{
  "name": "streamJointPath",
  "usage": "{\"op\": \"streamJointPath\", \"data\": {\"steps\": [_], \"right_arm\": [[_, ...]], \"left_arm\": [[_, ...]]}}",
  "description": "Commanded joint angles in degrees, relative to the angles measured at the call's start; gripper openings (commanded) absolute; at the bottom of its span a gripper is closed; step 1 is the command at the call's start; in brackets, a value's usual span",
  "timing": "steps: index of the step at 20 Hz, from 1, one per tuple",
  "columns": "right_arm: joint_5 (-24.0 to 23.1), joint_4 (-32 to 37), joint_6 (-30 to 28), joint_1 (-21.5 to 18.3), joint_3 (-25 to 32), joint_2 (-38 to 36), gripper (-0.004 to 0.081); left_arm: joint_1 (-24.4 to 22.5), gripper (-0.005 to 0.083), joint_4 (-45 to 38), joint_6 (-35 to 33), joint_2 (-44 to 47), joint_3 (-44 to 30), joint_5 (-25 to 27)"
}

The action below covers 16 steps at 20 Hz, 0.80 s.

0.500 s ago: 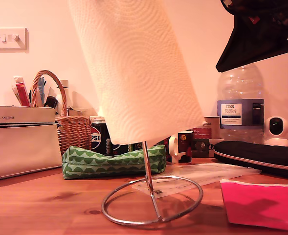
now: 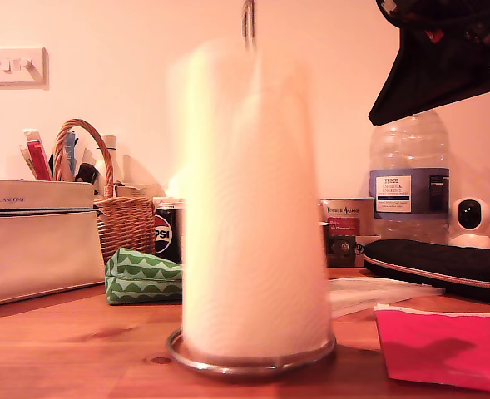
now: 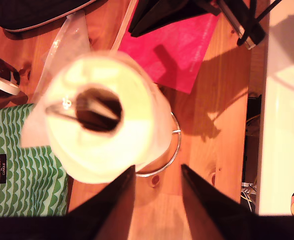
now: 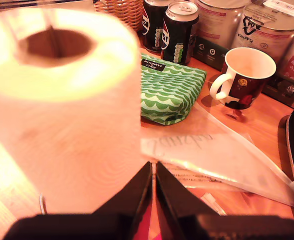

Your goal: Insert the paper towel roll into the metallic stand.

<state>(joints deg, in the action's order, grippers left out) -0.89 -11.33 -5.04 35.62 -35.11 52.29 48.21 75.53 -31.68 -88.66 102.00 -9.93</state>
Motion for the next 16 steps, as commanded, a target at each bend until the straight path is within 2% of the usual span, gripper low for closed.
{"op": "streamJointPath", "data": {"steps": [1,3,6,10,13,16], "right_arm": [[-0.2,0.2,-0.4,-0.1,0.3,0.2,-0.0011],[-0.2,0.5,-0.3,-0.1,0.3,0.2,-0.0011],[-0.2,1.9,0.5,-0.1,0.1,0.2,-0.0011],[-0.2,5.1,0.5,-0.4,-0.2,0.2,-0.0011],[-0.1,6.4,0.7,-3.0,-0.2,0.2,-0.0011],[0.7,6.9,1.4,-7.9,-0.2,0.2,-0.0011]], "left_arm": [[0.2,0.0129,0.1,0.2,-0.7,-0.5,0.1],[0.2,-0.0032,0.1,0.2,-0.2,-0.5,0.2],[-0.5,-0.0019,-1.6,1.8,1.3,-0.5,1.4],[-3.1,-0.0019,-4.9,5.4,2.8,-0.5,-3.5],[-6.4,-0.0019,-10.5,7.3,3.3,-0.5,-4.1],[-9.6,-0.0019,-15.8,10.7,4.3,-0.6,-4.0]]}}
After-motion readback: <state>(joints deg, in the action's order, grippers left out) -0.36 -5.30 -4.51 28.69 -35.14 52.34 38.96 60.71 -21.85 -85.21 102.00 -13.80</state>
